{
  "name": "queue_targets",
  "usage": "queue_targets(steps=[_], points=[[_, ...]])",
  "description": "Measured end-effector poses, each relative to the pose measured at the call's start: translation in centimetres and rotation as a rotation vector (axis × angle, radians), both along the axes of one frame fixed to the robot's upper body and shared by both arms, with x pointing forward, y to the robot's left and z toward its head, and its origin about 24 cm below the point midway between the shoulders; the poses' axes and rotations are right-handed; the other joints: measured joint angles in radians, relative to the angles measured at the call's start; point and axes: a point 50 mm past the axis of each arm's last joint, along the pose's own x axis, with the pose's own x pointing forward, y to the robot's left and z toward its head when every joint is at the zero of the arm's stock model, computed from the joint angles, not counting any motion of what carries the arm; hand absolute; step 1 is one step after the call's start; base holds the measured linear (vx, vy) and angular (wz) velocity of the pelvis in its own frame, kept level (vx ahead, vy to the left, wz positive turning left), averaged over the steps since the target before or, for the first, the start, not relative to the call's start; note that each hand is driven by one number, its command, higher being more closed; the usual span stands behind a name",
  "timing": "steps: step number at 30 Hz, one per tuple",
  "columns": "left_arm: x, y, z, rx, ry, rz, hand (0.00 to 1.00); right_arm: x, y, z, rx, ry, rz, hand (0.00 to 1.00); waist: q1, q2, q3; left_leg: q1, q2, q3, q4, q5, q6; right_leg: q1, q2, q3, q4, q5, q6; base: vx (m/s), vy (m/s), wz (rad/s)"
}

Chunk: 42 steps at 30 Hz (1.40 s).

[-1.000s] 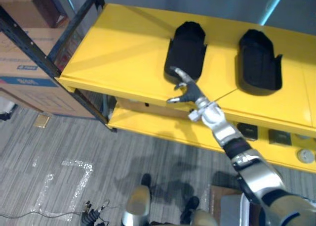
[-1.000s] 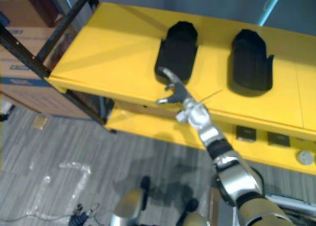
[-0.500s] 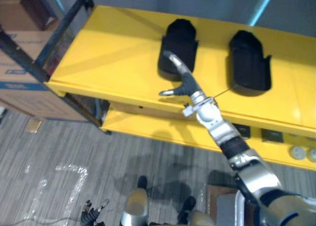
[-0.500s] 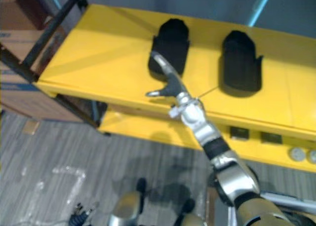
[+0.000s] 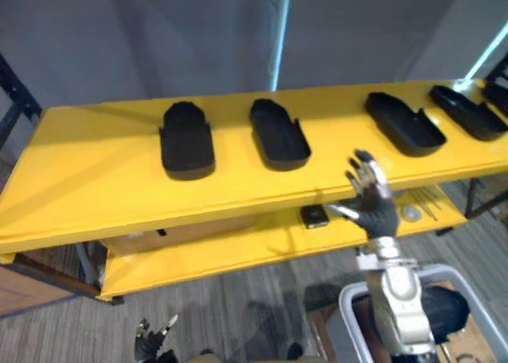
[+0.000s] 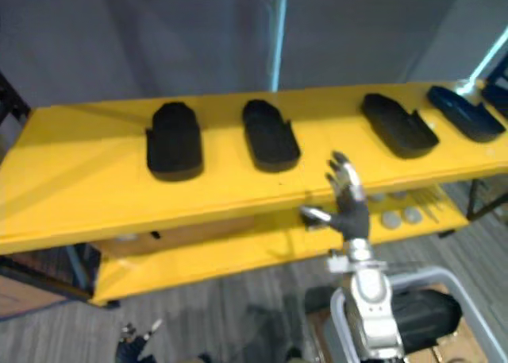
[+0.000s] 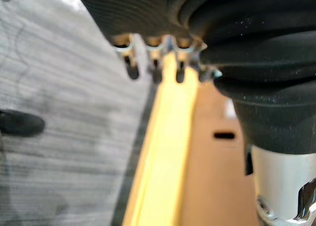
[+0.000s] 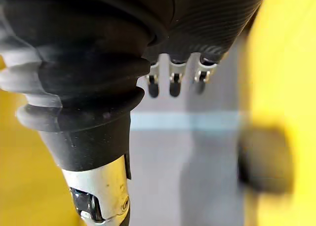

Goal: Walk over and take plastic housings, then place them on the shelf

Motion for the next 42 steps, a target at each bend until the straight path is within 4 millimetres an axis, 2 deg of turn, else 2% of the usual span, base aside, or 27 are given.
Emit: queue_targets(steps=[3,7,9,10,13,15,17,19,21,22,23,24,25,26,27,28,29,30,32,34,35,38,39,40,41,42], points=[[0.3,-0.9,-0.1,-0.003,0.017,-0.072,0.00,-2.1,-2.5,-3.5,0.130,0.126,-0.183,0.00,-0.007,0.025,-0.019,0.020,-0.002,0.025,-0.042,0.023,-0.003,-0.014,0.006,0.020,0.001,0.002,0.003,-0.06,-0.016,-0.24],[0.1,-1.3,-0.5,-0.025,0.057,-0.095,0.00,-3.6,-2.5,-4.8,0.185,0.151,-0.207,0.00,-0.037,0.040,-0.029,0.035,0.001,0.034,-0.064,0.033,-0.007,-0.013,0.013,0.033,0.001,0.004,0.005,-0.02,-0.010,-0.11],[0.5,-1.7,-0.6,-0.039,0.081,-0.130,0.00,-3.6,-2.3,-5.2,0.173,0.171,-0.207,0.00,-0.043,0.039,-0.029,0.035,0.002,0.037,-0.064,0.034,-0.008,-0.013,0.015,0.035,0.000,0.004,0.005,0.00,-0.003,-0.05],[0.5,-2.3,-0.9,-0.040,0.120,-0.197,0.00,-3.6,-2.2,-6.3,0.182,0.229,-0.229,0.00,-0.043,0.039,-0.035,0.047,0.005,0.055,-0.065,0.033,-0.008,-0.014,0.018,0.046,-0.001,0.005,0.004,0.03,0.000,-0.16],[0.1,-3.0,-1.5,-0.051,0.182,-0.267,0.00,-3.9,-2.2,-7.9,0.207,0.323,-0.276,0.00,-0.048,0.034,-0.035,0.064,0.006,0.084,-0.065,0.029,-0.011,-0.016,0.025,0.084,0.001,0.010,0.003,0.03,0.009,-0.26],[0.3,-2.6,-1.6,-0.030,0.208,-0.318,0.00,-4.4,-2.4,-8.5,0.214,0.362,-0.300,0.00,-0.053,0.033,-0.034,0.079,0.003,0.120,-0.065,0.022,-0.014,-0.033,0.035,0.122,0.011,0.012,0.002,0.03,0.024,-0.64],[0.4,-2.3,-1.7,-0.025,0.234,-0.344,0.00,-4.9,-2.6,-8.8,0.213,0.380,-0.316,0.00,-0.067,0.033,-0.030,0.094,0.000,0.169,-0.065,0.016,-0.017,-0.054,0.038,0.174,0.027,0.016,0.001,0.01,0.050,-0.82],[0.5,-2.0,-1.8,-0.029,0.252,-0.357,0.00,-5.5,-2.9,-9.0,0.220,0.392,-0.337,0.00,-0.097,0.029,-0.009,0.112,-0.002,0.218,-0.065,0.005,-0.015,-0.079,0.042,0.222,0.055,0.017,0.002,-0.03,0.030,-0.71],[0.8,-1.2,-1.6,-0.014,0.267,-0.353,0.00,-7.0,-2.8,-9.5,0.240,0.420,-0.359,0.00,-0.121,0.009,0.021,0.139,-0.005,0.281,-0.062,-0.012,-0.016,-0.091,0.055,0.251,0.073,0.029,0.002,-0.11,0.002,-0.72],[0.7,-1.0,-1.6,-0.018,0.272,-0.334,0.00,-7.6,-2.8,-9.7,0.249,0.429,-0.367,0.00,-0.122,0.002,0.024,0.139,0.000,0.300,-0.060,-0.015,-0.015,-0.103,0.067,0.251,0.073,0.049,-0.004,-0.12,-0.016,-0.92],[0.2,-0.7,-1.7,-0.022,0.290,-0.307,0.00,-8.1,-2.6,-10.0,0.274,0.437,-0.373,0.00,-0.110,0.031,0.021,0.135,0.031,0.350,-0.063,-0.018,-0.005,-0.117,0.095,0.238,0.024,0.135,-0.030,-0.11,-0.034,-1.14],[0.0,-0.1,-1.6,-0.017,0.295,-0.274,0.00,-8.0,-2.3,-10.0,0.286,0.423,-0.362,0.00,-0.109,0.030,0.040,0.135,0.057,0.394,-0.047,-0.019,-0.005,-0.136,0.102,0.141,0.115,0.083,-0.077,-0.07,-0.035,-1.07],[-0.1,0.1,-1.6,-0.009,0.300,-0.269,0.00,-8.1,-2.2,-10.0,0.286,0.417,-0.364,0.00,-0.109,0.021,0.045,0.134,0.064,0.405,-0.037,-0.020,-0.005,-0.139,0.092,0.092,0.169,0.036,-0.087,-0.03,-0.040,-0.76],[-0.2,1.0,-1.4,0.007,0.310,-0.257,0.00,-8.0,-2.1,-9.8,0.283,0.397,-0.368,0.00,-0.102,-0.006,0.050,0.131,0.062,0.413,-0.005,-0.024,-0.012,-0.119,0.064,0.022,0.187,0.008,-0.070,-0.03,-0.070,-0.43],[-0.4,1.3,-1.4,0.009,0.318,-0.253,0.00,-7.4,-1.9,-9.4,0.275,0.363,-0.355,0.00,-0.100,-0.024,0.049,0.117,0.059,0.423,0.019,-0.028,-0.017,-0.102,0.059,-0.011,0.127,0.009,-0.067,-0.05,-0.094,-0.39],[-0.5,1.2,-1.5,0.007,0.320,-0.253,0.00,-7.1,-2.0,-9.3,0.267,0.349,-0.354,0.00,-0.096,-0.025,0.049,0.116,0.057,0.432,0.028,-0.031,-0.019,-0.094,0.058,-0.015,0.095,0.012,-0.063,-0.11,-0.106,-0.35],[-0.6,0.5,-1.7,-0.012,0.323,-0.256,0.00,-6.4,-2.1,-9.2,0.254,0.339,-0.354,0.00,-0.093,-0.007,0.061,0.115,0.064,0.441,0.046,-0.034,-0.019,-0.071,0.069,-0.003,0.041,0.047,-0.063,-0.08,-0.062,-0.27],[-0.5,0.1,-1.8,-0.022,0.313,-0.256,0.00,-6.1,-2.2,-9.1,0.249,0.330,-0.360,0.00,-0.092,0.001,0.068,0.117,0.068,0.442,0.059,-0.040,-0.022,-0.055,0.074,0.004,0.012,0.064,-0.064,-0.11,-0.037,-0.22],[-0.5,-0.7,-1.9,-0.029,0.302,-0.278,0.00,-6.1,-2.7,-9.1,0.231,0.334,-0.377,0.00,-0.091,0.036,0.074,0.118,0.066,0.450,0.063,-0.045,-0.028,-0.035,0.086,0.008,-0.044,0.081,-0.059,-0.13,-0.035,-0.13],[-1.0,-1.2,-2.1,-0.050,0.313,-0.303,0.00,-6.4,-3.2,-9.1,0.215,0.341,-0.397,0.00,-0.092,0.055,0.070,0.118,0.066,0.454,0.057,-0.046,-0.029,-0.033,0.087,0.012,-0.066,0.086,-0.062,-0.09,-0.023,-0.10],[-1.1,-1.4,-2.1,-0.054,0.315,-0.324,0.00,-6.7,-3.6,-9.1,0.207,0.348,-0.410,0.00,-0.098,0.060,0.067,0.119,0.068,0.451,0.055,-0.049,-0.033,-0.033,0.091,0.012,-0.072,0.085,-0.063,-0.06,-0.015,-0.04],[-1.1,-1.3,-2.1,-0.047,0.319,-0.362,0.00,-7.4,-4.6,-9.0,0.185,0.353,-0.430,0.00,-0.099,0.052,0.067,0.118,0.068,0.429,0.054,-0.058,-0.046,-0.033,0.097,0.019,-0.073,0.083,-0.065,-0.04,-0.011,-0.06],[-1.1,-1.1,-2.1,-0.052,0.316,-0.368,0.00,-7.5,-4.7,-9.0,0.176,0.353,-0.411,0.00,-0.095,0.047,0.066,0.105,0.061,0.347,0.084,-0.084,-0.047,-0.034,0.101,0.038,-0.073,0.084,-0.065,-0.01,0.007,-0.36],[-1.2,-1.0,-2.0,-0.052,0.314,-0.358,0.00,-7.2,-4.6,-8.9,0.172,0.344,-0.390,0.00,-0.081,0.047,0.064,0.085,0.059,0.233,0.137,-0.099,-0.020,-0.037,0.109,0.069,-0.072,0.086,-0.066,0.02,-0.026,-0.87],[-1.5,-0.6,-2.0,-0.051,0.309,-0.326,0.00,-6.3,-4.1,-8.6,0.172,0.324,-0.337,0.00,-0.058,0.032,0.063,0.052,0.065,0.101,0.242,-0.119,0.013,-0.045,0.117,0.123,-0.059,0.089,-0.069,0.02,-0.055,-1.04],[-1.8,-0.4,-1.9,-0.054,0.305,-0.305,0.00,-5.7,-3.8,-8.4,0.165,0.309,-0.304,0.00,-0.045,0.025,0.060,0.020,0.064,0.033,0.314,-0.131,0.034,-0.057,0.119,0.150,-0.048,0.089,-0.073,0.01,-0.068,-1.29]])
